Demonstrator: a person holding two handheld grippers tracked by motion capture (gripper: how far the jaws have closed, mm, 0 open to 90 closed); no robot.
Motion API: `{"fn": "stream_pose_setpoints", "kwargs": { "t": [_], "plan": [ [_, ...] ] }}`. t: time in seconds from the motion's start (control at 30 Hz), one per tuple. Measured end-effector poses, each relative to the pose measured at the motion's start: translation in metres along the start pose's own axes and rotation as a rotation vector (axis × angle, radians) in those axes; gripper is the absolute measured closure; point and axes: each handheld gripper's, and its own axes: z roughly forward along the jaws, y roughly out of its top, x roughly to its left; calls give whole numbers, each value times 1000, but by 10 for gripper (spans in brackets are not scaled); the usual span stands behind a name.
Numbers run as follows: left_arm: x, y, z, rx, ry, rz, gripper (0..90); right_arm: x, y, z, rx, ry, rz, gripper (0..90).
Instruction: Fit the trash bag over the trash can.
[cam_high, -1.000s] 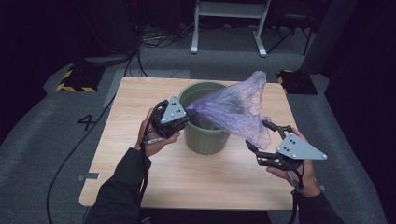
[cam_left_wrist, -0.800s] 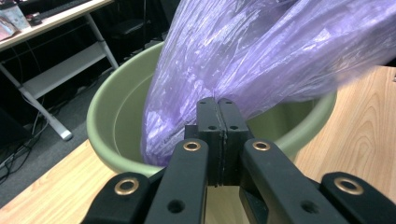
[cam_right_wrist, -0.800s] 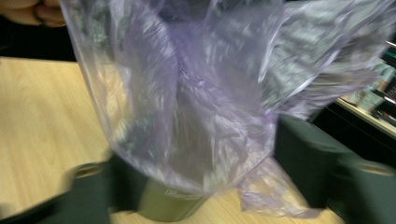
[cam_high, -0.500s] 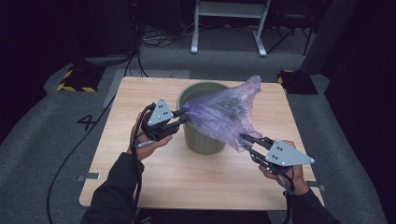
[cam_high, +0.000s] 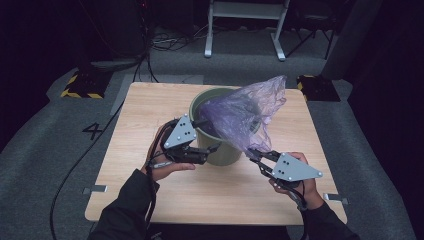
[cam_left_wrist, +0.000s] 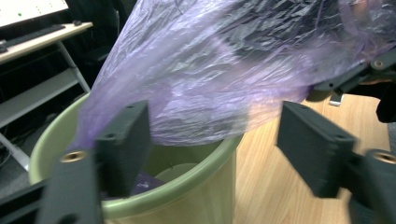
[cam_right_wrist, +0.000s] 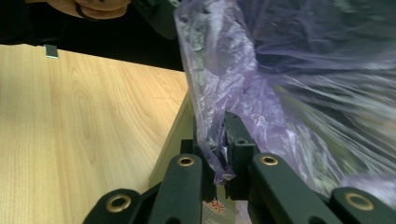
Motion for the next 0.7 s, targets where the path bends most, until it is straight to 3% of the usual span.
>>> {"fn": "stream_pose_setpoints", "kwargs": {
  "t": [0.03,0.17,0.27,0.33,0.4,0.43,0.5,0.6,0.7],
  "plan": [
    [-1,2,3,17,34,14,399,1,0,0,1,3,-1,868],
    [5,0,9,48,48,28,702,3,0,2,6,17,-4,871],
    [10,-3,10,38,56,11,790,3,-1,1,9,22,-3,870],
    [11,-3,8,25,33,-5,689,3,-2,1,10,20,0,871],
    [7,-1,7,17,5,-16,440,3,-3,1,14,18,3,870],
    [4,0,6,14,0,-17,372,3,-2,1,18,16,0,869],
    [-3,3,4,-12,-32,-9,276,3,-2,2,20,17,0,868],
    [-14,9,2,-40,-45,1,168,4,-1,3,25,16,-4,866],
    [-26,17,2,-63,-75,5,155,6,0,6,37,19,-8,863]
  ]
}}
